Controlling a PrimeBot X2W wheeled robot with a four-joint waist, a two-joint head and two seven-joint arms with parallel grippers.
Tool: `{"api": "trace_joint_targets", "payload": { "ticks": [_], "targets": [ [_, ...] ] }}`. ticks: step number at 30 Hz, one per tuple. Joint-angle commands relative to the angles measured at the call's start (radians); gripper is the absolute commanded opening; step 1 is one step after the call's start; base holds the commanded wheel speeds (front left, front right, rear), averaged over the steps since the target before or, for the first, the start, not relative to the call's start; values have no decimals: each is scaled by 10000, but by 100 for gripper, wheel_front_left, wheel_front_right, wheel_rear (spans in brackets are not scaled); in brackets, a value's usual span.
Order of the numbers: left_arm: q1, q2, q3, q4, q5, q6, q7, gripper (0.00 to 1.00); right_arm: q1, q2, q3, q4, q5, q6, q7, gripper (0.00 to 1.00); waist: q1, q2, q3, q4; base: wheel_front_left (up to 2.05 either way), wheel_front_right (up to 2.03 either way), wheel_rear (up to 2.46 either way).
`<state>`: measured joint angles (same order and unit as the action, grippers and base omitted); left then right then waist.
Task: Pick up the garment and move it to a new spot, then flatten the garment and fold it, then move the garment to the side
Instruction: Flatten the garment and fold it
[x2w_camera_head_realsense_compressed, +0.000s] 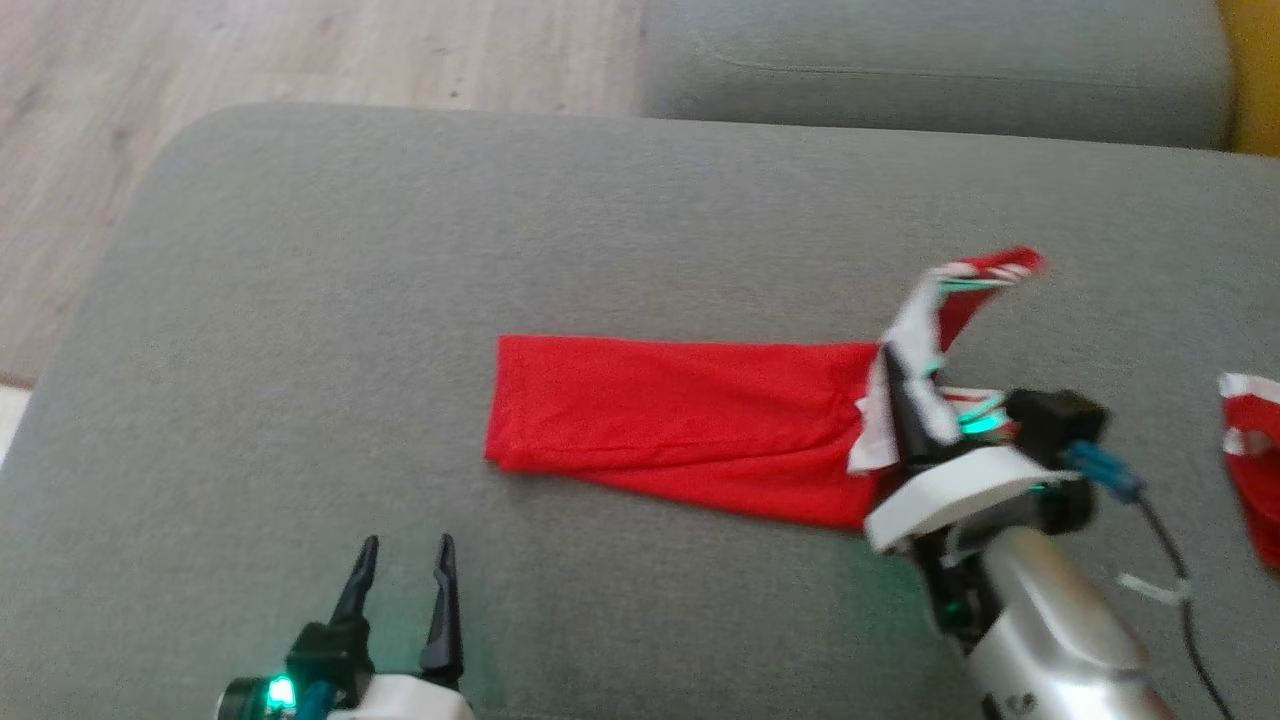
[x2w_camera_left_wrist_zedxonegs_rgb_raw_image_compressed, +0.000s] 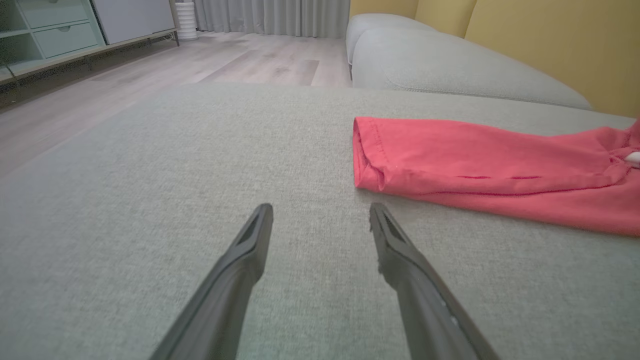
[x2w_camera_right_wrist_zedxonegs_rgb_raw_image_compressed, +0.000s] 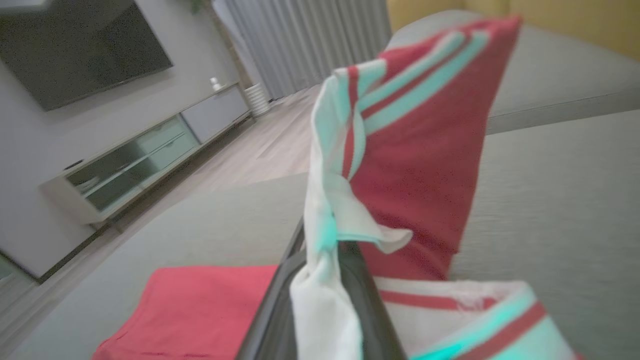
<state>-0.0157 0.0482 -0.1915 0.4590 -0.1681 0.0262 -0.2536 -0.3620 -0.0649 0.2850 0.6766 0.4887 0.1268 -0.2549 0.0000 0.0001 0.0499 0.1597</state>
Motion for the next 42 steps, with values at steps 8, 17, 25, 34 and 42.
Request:
{"api": "trace_joint_targets", "payload": {
  "ticks": [8, 17, 25, 34, 42],
  "targets": [
    [-461, 20, -234, -82, -45, 11, -82, 100, -1024, 143, 2910, -557, 1918, 39, 222, 0, 0, -1, 234, 1783, 0, 0, 0],
    [-569, 20, -503, -121, -7, 18, -82, 100, -2052, 145, 3930, 475, 3124, 39, 3, 100, 0, -1, 407, 2824, 0, 0, 0],
    [-621, 20, -38, -432, 15, 181, -82, 100, -1996, 146, 2397, 693, 2010, 39, -64, 100, 0, -1, 347, 1739, 0, 0, 0],
    [-814, 20, 459, -714, 239, 296, -82, 100, -176, 146, -1197, -257, -992, 39, -67, 100, 0, -1, 74, 196, 0, 0, 0],
    [-353, 20, 1271, -874, 324, 352, -82, 100, 1122, 146, -2068, -646, -1861, 39, -67, 100, 0, -1, -335, -617, 0, 0, 0]
  ]
}}
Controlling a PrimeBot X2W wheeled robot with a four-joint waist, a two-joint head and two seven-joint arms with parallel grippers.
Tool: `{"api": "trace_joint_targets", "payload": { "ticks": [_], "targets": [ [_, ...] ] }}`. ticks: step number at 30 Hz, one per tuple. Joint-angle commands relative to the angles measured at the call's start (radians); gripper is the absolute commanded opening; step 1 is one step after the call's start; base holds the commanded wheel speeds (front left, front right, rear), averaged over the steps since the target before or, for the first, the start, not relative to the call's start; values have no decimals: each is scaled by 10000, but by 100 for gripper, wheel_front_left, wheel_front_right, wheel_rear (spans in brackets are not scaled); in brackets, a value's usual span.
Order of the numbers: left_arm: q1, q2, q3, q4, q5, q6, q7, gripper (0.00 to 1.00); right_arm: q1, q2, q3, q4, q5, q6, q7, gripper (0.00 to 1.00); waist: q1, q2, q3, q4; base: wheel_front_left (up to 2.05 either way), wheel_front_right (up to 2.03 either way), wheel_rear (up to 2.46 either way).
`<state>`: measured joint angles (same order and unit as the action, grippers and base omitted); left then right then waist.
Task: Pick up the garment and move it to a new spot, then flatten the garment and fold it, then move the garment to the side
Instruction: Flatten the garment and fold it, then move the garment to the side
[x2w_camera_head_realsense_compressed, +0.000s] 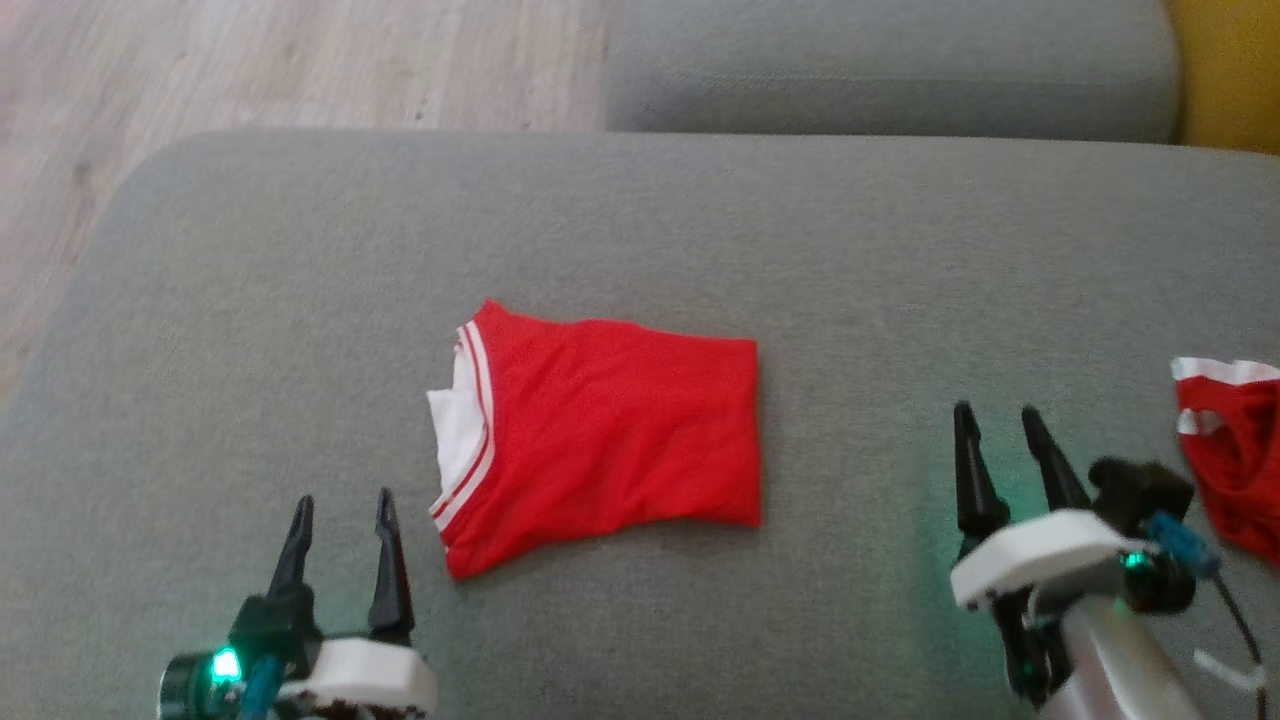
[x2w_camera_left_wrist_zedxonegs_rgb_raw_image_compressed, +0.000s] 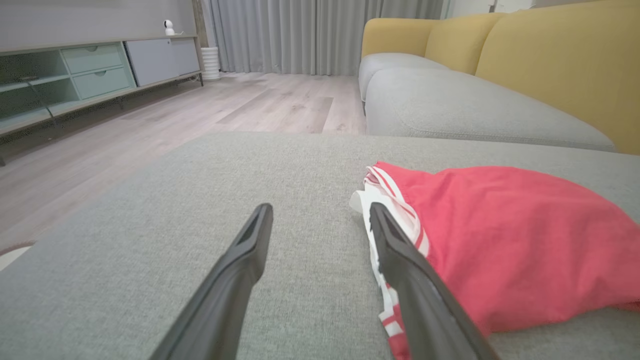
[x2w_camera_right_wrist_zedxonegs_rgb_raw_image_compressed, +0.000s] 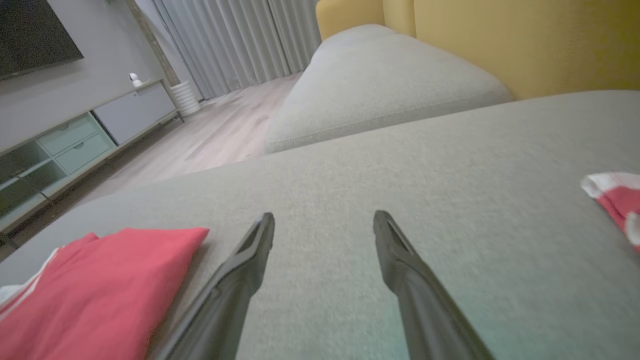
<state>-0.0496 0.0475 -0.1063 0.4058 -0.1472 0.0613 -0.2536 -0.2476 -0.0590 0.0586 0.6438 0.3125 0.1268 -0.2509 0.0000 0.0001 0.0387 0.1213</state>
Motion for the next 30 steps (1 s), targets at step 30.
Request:
{"api": "trace_joint_targets", "payload": {
  "ticks": [30],
  "targets": [
    [-97, 28, -546, -242, 192, -373, -82, 100, -2326, 87, 3931, 3250, 1943, 39, 306, 100, 0, -1, 620, 1730, 0, 0, 0]
  ]
}}
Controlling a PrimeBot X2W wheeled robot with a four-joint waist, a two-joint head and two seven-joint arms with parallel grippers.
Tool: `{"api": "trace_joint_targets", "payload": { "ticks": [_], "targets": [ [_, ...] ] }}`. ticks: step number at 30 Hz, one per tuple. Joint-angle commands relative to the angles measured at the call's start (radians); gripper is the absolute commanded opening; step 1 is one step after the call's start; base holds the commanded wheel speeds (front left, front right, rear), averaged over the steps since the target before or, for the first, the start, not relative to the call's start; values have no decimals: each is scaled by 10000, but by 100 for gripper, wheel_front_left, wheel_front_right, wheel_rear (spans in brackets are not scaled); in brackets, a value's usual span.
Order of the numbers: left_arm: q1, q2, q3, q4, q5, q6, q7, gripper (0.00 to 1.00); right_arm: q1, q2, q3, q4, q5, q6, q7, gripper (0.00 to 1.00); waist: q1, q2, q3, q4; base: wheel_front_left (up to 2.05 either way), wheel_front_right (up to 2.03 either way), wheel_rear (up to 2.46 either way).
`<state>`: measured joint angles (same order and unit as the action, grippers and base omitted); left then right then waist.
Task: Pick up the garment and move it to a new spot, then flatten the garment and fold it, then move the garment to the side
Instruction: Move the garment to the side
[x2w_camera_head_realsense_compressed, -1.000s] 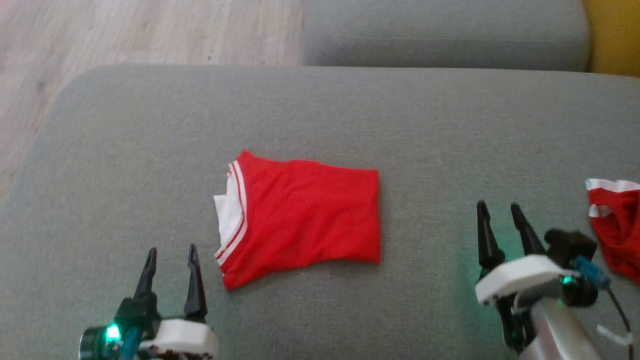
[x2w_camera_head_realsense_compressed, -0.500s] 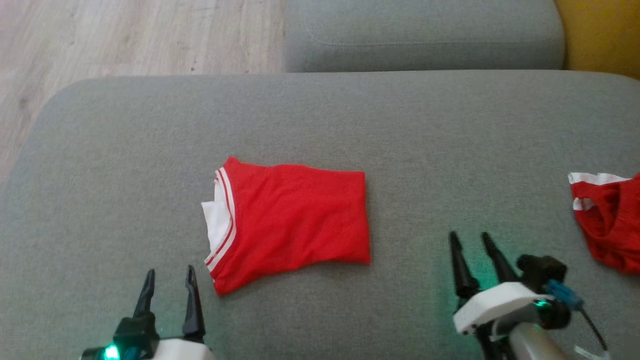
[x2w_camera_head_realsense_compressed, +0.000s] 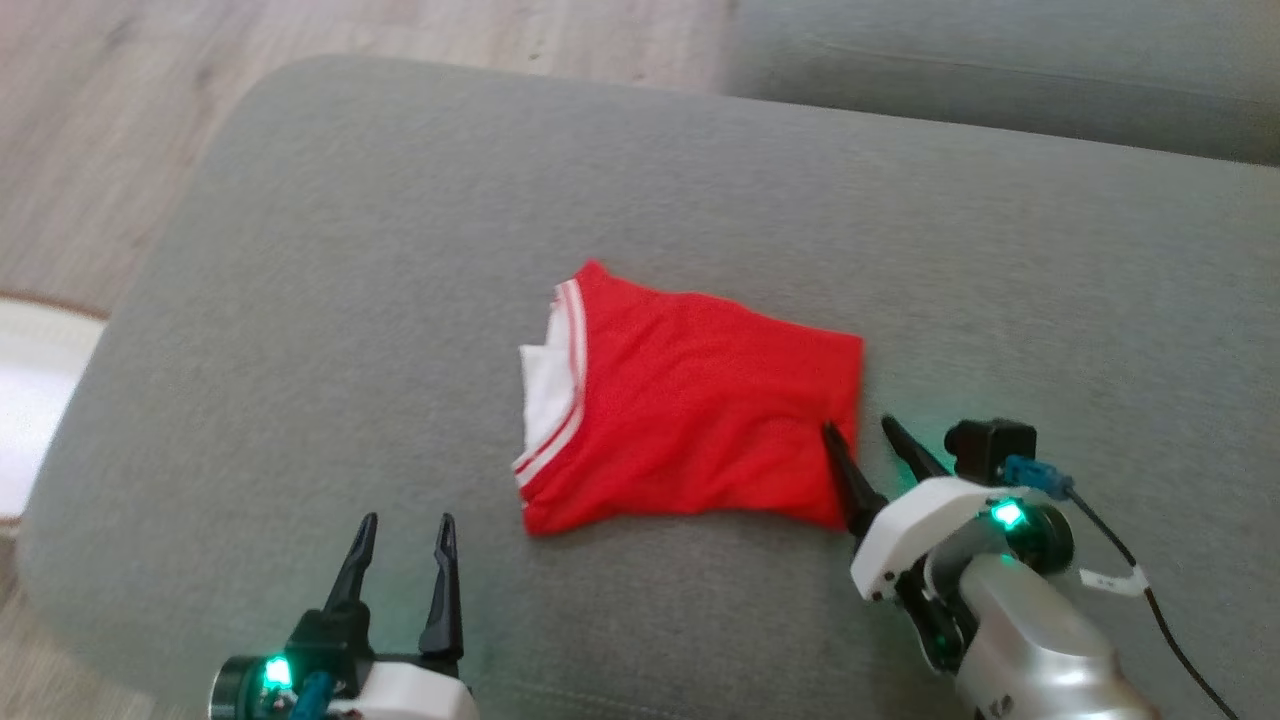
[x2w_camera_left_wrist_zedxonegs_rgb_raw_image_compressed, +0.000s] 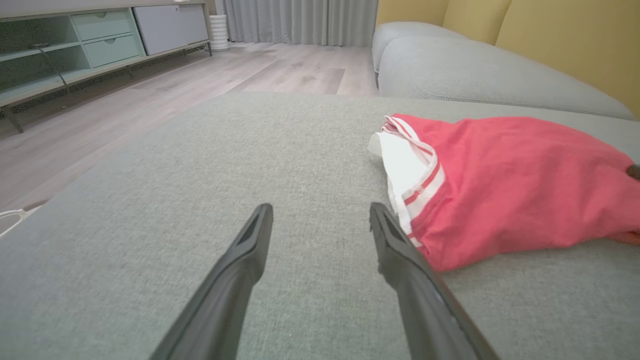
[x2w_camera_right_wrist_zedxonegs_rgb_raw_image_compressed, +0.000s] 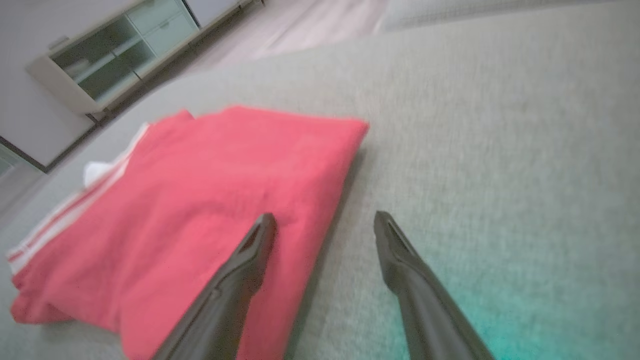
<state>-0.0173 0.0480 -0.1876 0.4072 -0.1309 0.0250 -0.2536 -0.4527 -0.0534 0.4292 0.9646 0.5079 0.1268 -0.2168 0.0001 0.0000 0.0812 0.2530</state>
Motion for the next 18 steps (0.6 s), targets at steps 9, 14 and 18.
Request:
{"api": "trace_joint_targets", "payload": {
  "ticks": [9, 14, 18],
  "targets": [
    [-342, 22, 415, -338, -24, 56, -82, 100, -585, 32, 1166, 562, 828, 39, -246, 0, -1, 0, 213, 104, 0, 0, 0],
    [-290, 22, 466, -432, -92, 44, -82, 100, -606, 32, 981, 499, 1219, 39, -429, 0, -1, 0, -13, -1245, 0, 0, 0],
    [-354, 22, 447, -484, -157, 35, -82, 100, -601, 32, 962, 348, 1260, 39, -443, 0, -1, 0, -48, -2374, 0, 0, 0]
  ]
}}
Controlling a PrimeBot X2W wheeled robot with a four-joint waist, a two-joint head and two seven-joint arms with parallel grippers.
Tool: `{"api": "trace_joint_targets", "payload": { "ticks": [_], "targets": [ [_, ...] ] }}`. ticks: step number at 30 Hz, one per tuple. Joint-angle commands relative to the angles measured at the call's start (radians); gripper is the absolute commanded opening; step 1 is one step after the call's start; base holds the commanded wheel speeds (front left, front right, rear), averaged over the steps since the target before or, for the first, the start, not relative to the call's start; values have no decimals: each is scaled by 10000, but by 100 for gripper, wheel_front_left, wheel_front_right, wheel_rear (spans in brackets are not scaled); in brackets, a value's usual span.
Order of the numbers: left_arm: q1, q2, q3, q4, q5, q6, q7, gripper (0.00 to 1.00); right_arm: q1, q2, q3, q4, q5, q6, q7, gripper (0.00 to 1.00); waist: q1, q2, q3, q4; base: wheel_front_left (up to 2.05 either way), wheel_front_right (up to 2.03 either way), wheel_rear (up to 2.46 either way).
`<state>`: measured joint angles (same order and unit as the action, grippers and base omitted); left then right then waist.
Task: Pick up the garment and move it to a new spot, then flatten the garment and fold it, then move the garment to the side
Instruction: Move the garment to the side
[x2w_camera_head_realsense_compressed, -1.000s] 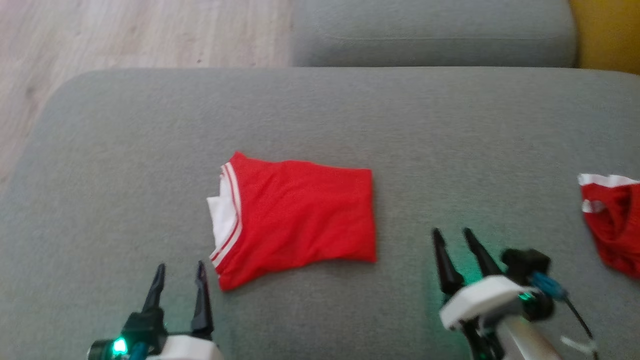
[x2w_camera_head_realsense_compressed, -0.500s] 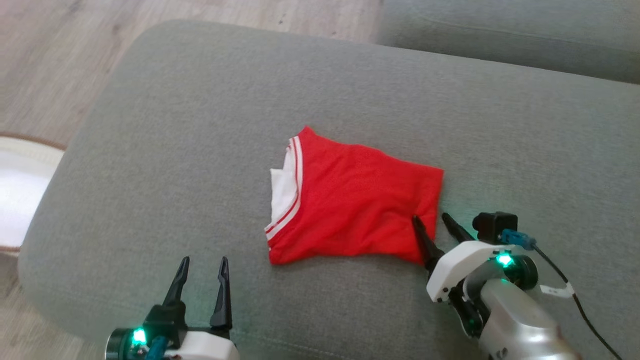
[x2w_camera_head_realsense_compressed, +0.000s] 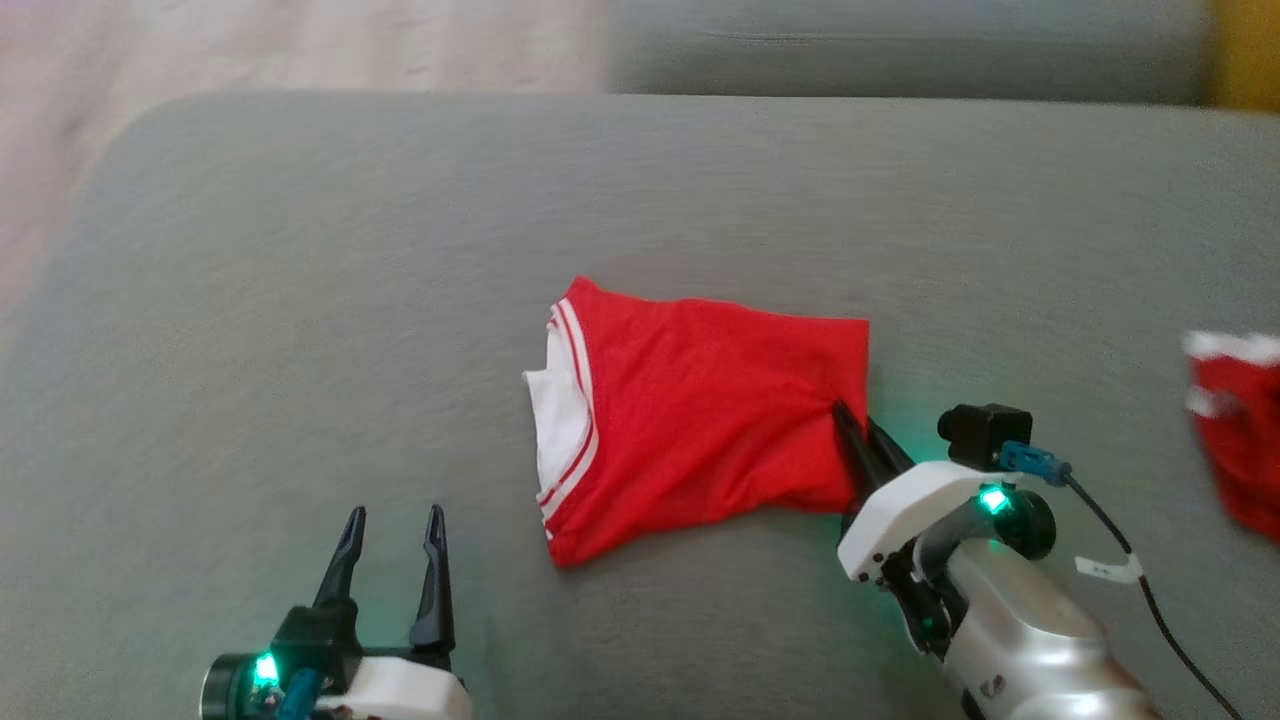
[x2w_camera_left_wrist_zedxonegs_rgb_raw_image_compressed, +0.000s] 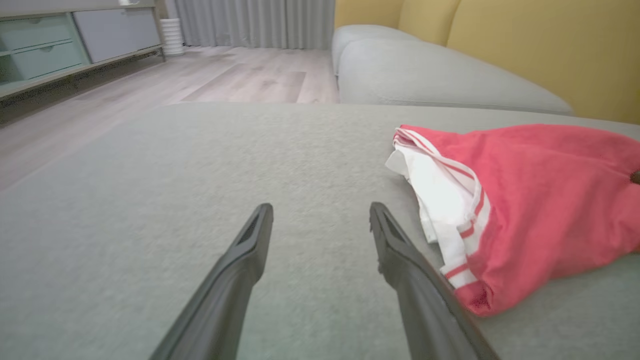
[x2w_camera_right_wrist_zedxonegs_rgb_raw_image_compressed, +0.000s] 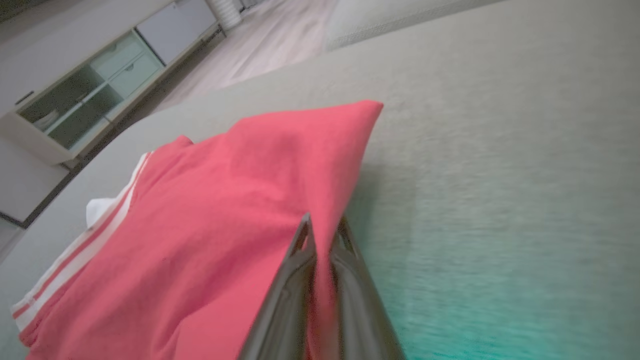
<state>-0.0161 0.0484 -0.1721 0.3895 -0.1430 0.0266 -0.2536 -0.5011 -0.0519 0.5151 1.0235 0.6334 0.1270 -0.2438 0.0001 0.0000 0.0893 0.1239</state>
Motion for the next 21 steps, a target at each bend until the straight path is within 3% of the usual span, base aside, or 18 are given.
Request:
{"api": "trace_joint_targets", "payload": {
  "ticks": [1, 7, 11, 16, 21],
  "targets": [
    [-399, 18, 273, -323, -70, 30, -82, 100, -91, 16, 90, -313, -8, 37, -174, 0, -1, 0, -120, -1474, 0, 0, 0],
    [-629, 18, 129, -341, -268, 111, -82, 100, 75, 16, 112, -741, -258, 37, -177, 0, -1, 0, -17, -3711, 0, 0, 0],
    [-715, 18, 30, -270, -355, 119, -82, 100, 177, 16, 12, -980, -396, 37, -178, 0, -1, 0, 83, -4685, 0, 0, 0],
    [-781, 18, -9, -238, -342, 157, -82, 100, 142, 16, -184, -1171, -537, 37, -178, 0, -1, 0, 244, -5258, 0, 0, 0],
    [-935, 18, -96, -41, -259, 133, -82, 100, -696, -139, -955, -1015, -1317, 37, -179, 0, -1, 0, 510, -5213, 0, 0, 0]
  ]
}}
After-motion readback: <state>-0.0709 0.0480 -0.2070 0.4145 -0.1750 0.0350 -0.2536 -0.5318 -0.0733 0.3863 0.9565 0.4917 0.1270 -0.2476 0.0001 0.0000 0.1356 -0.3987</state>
